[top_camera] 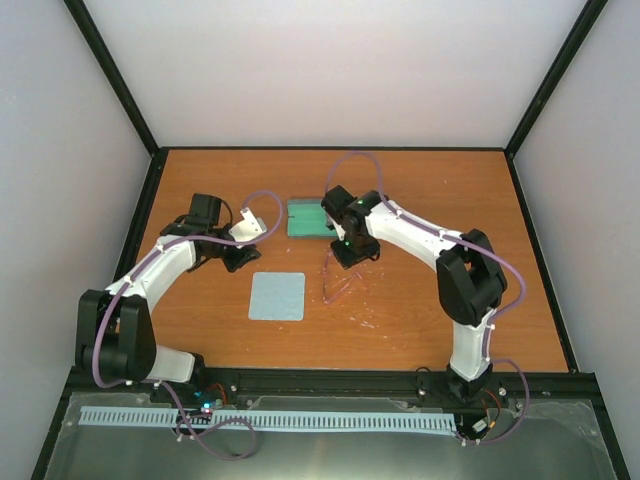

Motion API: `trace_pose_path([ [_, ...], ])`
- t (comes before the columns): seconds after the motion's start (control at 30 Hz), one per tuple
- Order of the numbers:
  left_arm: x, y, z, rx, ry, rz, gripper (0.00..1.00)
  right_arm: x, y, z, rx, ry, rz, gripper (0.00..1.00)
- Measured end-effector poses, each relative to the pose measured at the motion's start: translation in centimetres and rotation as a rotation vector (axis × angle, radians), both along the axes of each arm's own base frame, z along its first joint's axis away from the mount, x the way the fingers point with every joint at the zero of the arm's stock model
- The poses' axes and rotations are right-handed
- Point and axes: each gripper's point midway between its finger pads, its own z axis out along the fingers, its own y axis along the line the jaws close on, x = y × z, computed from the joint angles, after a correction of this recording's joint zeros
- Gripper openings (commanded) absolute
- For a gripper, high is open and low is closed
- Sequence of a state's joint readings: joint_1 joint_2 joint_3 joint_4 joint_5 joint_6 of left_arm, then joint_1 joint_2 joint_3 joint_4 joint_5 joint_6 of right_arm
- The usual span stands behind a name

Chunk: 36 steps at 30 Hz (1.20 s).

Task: Organize the sunglasses
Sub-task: Move the sunglasses to the center of the board.

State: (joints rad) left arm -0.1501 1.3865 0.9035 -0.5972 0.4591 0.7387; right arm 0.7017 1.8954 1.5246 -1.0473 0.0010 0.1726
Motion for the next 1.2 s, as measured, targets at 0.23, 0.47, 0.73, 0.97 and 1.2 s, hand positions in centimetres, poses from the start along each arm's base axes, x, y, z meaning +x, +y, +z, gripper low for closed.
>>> trace_pose_path([
  [0.23,0.3,0.0,0.1,-0.002,-0.014,0.0,0.27,0.8,0.0,-1.9,-0.058,0.011,0.041,0.45],
  [0.47,0.5,-0.1,0.2,-0.007,-0.02,0.005,0.27,1.3,0.4,-2.8,-0.072,0.019,0.077,0.32],
  [0.73,0.6,-0.1,0.1,-0.011,-0.016,0.01,0.27,1.1,0.4,-4.0,-0.085,0.045,0.095,0.32],
  [0.97,0.8,-0.2,-0.1,-0.014,-0.013,0.01,0.27,1.0,0.5,-4.4,-0.084,0.058,0.095,0.13],
  [1.2,0.8,-0.3,0.0,-0.019,-0.014,0.013,0.27,1.0,0.5,-5.0,-0.087,0.065,0.099,0.08],
])
